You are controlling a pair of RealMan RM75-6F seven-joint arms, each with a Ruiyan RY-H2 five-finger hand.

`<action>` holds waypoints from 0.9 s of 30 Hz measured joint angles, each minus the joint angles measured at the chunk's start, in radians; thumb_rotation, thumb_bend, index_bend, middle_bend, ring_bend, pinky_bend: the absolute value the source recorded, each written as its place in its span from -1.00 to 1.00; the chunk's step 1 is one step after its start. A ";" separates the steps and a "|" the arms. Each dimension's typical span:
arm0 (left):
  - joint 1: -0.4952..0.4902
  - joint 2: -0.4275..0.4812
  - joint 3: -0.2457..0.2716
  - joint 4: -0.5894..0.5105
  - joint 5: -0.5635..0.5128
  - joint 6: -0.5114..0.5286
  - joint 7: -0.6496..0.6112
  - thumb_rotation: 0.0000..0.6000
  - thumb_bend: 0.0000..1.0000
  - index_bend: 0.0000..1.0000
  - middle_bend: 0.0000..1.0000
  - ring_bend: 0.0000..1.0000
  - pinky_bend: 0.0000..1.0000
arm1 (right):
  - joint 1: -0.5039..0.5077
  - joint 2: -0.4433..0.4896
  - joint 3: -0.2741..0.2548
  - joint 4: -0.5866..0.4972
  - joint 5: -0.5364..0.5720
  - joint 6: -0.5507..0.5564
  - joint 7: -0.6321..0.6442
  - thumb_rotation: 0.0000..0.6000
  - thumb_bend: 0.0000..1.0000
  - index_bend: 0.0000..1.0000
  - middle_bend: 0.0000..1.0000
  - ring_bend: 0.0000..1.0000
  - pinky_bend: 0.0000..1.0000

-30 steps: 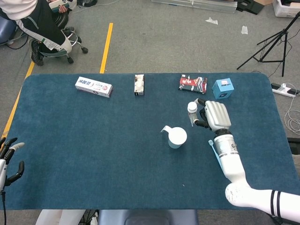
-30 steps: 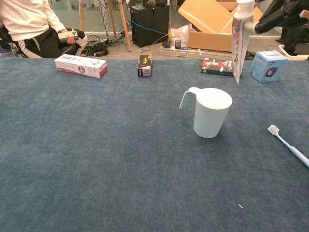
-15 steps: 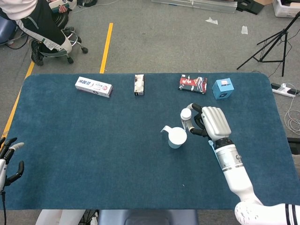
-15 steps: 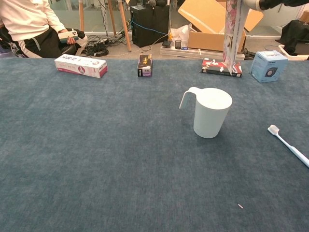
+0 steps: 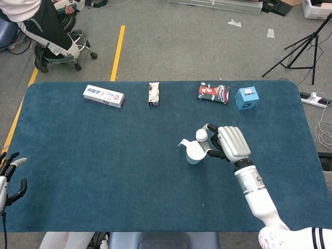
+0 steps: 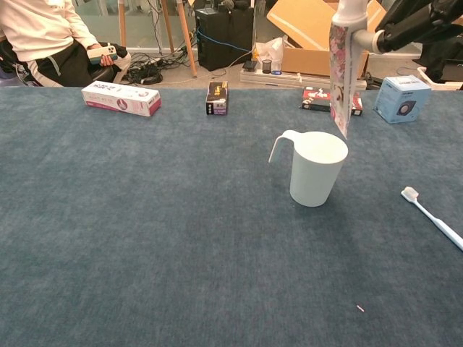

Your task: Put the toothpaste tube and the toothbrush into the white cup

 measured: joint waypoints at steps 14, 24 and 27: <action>0.002 0.003 0.001 -0.002 0.005 0.003 -0.006 1.00 -0.01 -0.56 -0.70 -0.96 -0.94 | 0.034 -0.064 -0.020 0.056 0.021 -0.003 -0.018 1.00 -0.22 0.32 1.00 1.00 1.00; 0.003 0.005 0.001 -0.003 0.006 0.005 -0.011 1.00 -0.01 -0.56 -0.70 -0.96 -0.94 | 0.057 -0.104 -0.027 0.098 0.041 -0.015 -0.023 1.00 -0.22 0.32 1.00 1.00 1.00; 0.003 0.006 0.001 -0.003 0.007 0.006 -0.013 1.00 -0.01 -0.56 -0.70 -0.96 -0.94 | 0.060 -0.112 -0.029 0.105 0.043 -0.013 -0.027 1.00 -0.22 0.32 1.00 1.00 1.00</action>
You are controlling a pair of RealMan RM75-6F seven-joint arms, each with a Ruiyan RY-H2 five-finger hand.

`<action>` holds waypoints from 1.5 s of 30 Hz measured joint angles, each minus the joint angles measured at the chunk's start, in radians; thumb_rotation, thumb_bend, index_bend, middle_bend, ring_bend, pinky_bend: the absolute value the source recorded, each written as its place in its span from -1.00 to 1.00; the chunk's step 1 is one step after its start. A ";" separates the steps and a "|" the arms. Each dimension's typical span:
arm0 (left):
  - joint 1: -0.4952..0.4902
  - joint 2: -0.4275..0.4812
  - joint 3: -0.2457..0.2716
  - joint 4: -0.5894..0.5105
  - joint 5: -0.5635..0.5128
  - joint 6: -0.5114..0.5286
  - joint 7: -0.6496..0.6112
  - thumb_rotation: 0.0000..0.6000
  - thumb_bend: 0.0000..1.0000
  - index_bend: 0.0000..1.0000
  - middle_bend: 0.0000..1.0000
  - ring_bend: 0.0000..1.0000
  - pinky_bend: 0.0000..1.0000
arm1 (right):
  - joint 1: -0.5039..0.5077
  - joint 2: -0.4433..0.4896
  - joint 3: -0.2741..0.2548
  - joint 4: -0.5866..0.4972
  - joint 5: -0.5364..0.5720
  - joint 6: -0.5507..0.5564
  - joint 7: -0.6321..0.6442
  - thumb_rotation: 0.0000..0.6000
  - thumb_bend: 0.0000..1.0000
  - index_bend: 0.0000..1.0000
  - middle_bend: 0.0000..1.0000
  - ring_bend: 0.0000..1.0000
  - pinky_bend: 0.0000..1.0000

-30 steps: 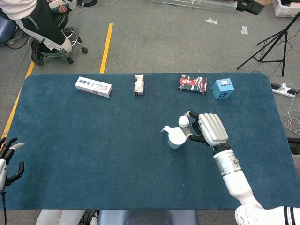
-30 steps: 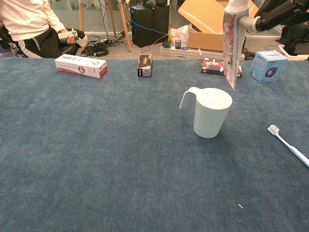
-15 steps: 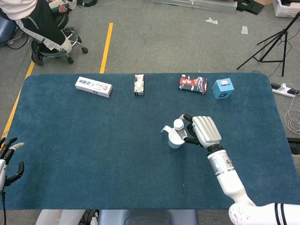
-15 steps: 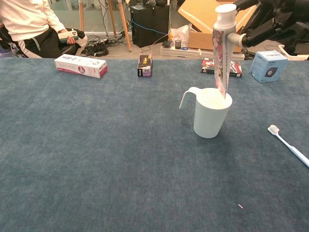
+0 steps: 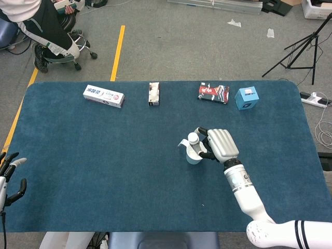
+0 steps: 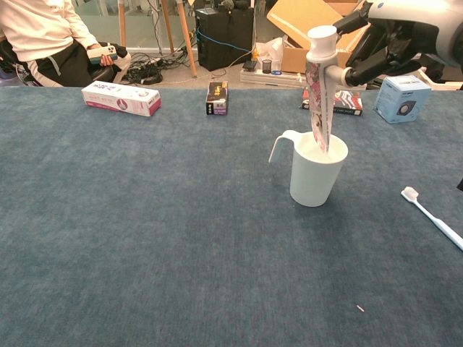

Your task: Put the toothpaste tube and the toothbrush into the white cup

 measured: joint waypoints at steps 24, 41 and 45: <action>0.000 0.002 0.001 -0.002 -0.001 -0.002 0.000 1.00 -0.01 -0.56 -0.70 -0.96 -0.94 | 0.027 -0.089 -0.046 0.110 0.025 0.011 -0.091 1.00 -0.22 0.32 1.00 1.00 1.00; 0.002 0.006 0.001 -0.004 0.001 0.001 -0.005 1.00 -0.01 -0.56 -0.70 -0.96 -0.94 | 0.052 -0.172 -0.061 0.196 0.055 0.004 -0.150 1.00 -0.22 0.32 1.00 1.00 1.00; 0.003 0.007 0.000 -0.005 0.002 0.004 -0.007 1.00 -0.01 -0.56 -0.70 -0.96 -0.94 | 0.056 -0.188 -0.063 0.211 0.058 0.003 -0.161 1.00 -0.22 0.32 1.00 1.00 1.00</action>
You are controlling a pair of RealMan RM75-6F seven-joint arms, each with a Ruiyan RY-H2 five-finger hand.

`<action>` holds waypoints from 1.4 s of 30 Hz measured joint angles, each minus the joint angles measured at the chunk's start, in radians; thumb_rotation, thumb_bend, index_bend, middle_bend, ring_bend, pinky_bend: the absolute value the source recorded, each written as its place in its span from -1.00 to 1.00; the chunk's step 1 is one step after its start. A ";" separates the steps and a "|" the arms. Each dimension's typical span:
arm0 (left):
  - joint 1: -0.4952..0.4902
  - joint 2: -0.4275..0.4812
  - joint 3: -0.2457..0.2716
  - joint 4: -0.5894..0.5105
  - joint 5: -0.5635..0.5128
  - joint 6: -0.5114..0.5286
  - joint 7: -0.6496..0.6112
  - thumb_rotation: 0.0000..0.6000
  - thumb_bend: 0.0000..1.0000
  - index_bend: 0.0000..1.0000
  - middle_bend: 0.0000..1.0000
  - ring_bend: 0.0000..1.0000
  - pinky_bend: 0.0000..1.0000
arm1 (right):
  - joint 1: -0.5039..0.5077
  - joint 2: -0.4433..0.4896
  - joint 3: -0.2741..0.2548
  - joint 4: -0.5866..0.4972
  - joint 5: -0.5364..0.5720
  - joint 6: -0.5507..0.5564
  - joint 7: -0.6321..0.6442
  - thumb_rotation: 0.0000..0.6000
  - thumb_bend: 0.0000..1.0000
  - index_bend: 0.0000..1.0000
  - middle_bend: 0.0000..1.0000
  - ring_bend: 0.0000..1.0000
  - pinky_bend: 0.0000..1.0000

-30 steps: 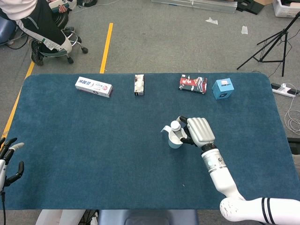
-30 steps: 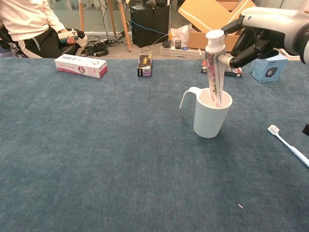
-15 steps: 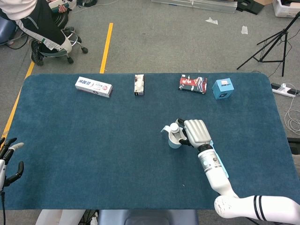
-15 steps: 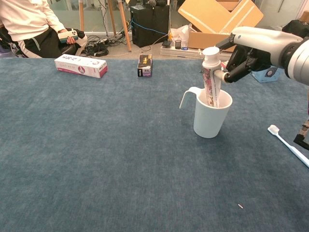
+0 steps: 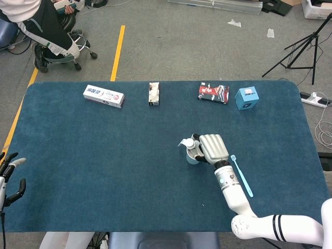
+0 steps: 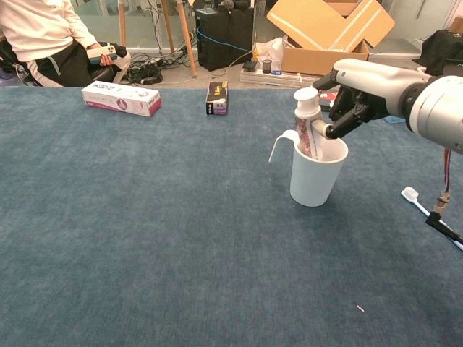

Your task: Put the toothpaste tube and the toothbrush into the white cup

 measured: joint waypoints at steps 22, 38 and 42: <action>0.004 0.007 0.000 -0.002 0.004 0.008 -0.012 1.00 -0.01 -0.56 -0.70 -0.96 -0.94 | 0.016 -0.062 0.002 0.065 0.020 -0.021 -0.025 1.00 -0.22 0.32 1.00 1.00 1.00; 0.004 0.007 -0.001 -0.003 0.002 0.007 -0.009 1.00 -0.01 -0.56 -0.70 -0.96 -0.94 | 0.007 -0.049 0.000 0.063 0.003 -0.044 0.001 1.00 -0.49 0.07 1.00 1.00 1.00; 0.005 0.007 -0.001 -0.003 0.002 0.007 -0.009 1.00 -0.01 -0.56 -0.70 -0.96 -0.94 | 0.005 -0.047 -0.001 0.063 -0.003 -0.046 0.006 1.00 -0.55 0.01 1.00 1.00 1.00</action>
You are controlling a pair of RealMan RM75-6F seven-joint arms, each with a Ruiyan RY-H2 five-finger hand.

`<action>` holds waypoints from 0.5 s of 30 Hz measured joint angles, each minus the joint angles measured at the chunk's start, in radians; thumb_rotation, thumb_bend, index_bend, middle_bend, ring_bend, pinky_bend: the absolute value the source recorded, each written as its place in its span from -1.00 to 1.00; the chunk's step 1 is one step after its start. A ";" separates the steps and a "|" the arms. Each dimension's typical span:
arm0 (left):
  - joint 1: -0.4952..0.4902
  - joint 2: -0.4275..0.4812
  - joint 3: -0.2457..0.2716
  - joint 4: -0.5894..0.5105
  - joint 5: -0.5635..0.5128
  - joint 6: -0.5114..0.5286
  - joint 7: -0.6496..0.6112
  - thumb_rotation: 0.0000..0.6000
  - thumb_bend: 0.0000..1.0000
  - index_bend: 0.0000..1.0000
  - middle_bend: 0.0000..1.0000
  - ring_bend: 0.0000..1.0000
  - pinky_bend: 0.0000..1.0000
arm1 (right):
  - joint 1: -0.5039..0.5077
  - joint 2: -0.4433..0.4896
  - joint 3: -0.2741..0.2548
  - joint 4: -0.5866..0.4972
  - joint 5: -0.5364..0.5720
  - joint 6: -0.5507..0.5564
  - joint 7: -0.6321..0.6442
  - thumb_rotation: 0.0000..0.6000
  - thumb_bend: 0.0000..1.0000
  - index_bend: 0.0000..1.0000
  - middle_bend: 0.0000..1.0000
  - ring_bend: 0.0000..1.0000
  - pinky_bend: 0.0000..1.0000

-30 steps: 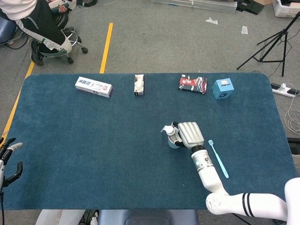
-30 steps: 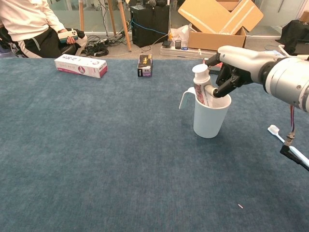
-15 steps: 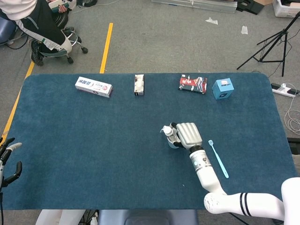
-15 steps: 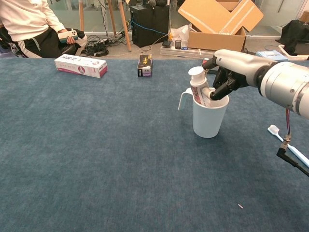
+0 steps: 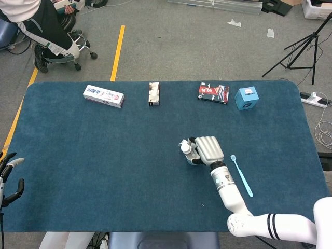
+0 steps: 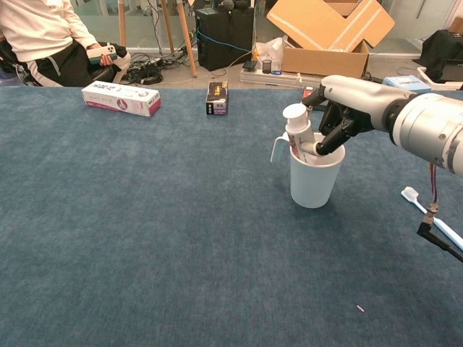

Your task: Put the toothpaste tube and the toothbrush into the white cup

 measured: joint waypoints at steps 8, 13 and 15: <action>-0.001 -0.001 0.000 0.001 -0.001 -0.002 0.002 1.00 -0.01 -0.56 -0.70 -0.96 -0.94 | -0.005 0.009 0.003 -0.007 -0.011 0.001 0.011 1.00 -0.64 -0.09 1.00 1.00 1.00; -0.001 -0.001 0.000 0.001 -0.003 -0.003 0.003 1.00 -0.01 -0.56 -0.70 -0.96 -0.94 | -0.010 0.017 0.004 -0.015 -0.017 0.004 0.016 1.00 -0.67 -0.13 1.00 1.00 1.00; -0.001 -0.001 -0.001 0.002 -0.003 -0.003 0.004 1.00 -0.01 -0.56 -0.70 -0.96 -0.94 | -0.013 0.023 0.004 -0.020 -0.020 0.006 0.019 1.00 -0.67 -0.15 1.00 1.00 1.00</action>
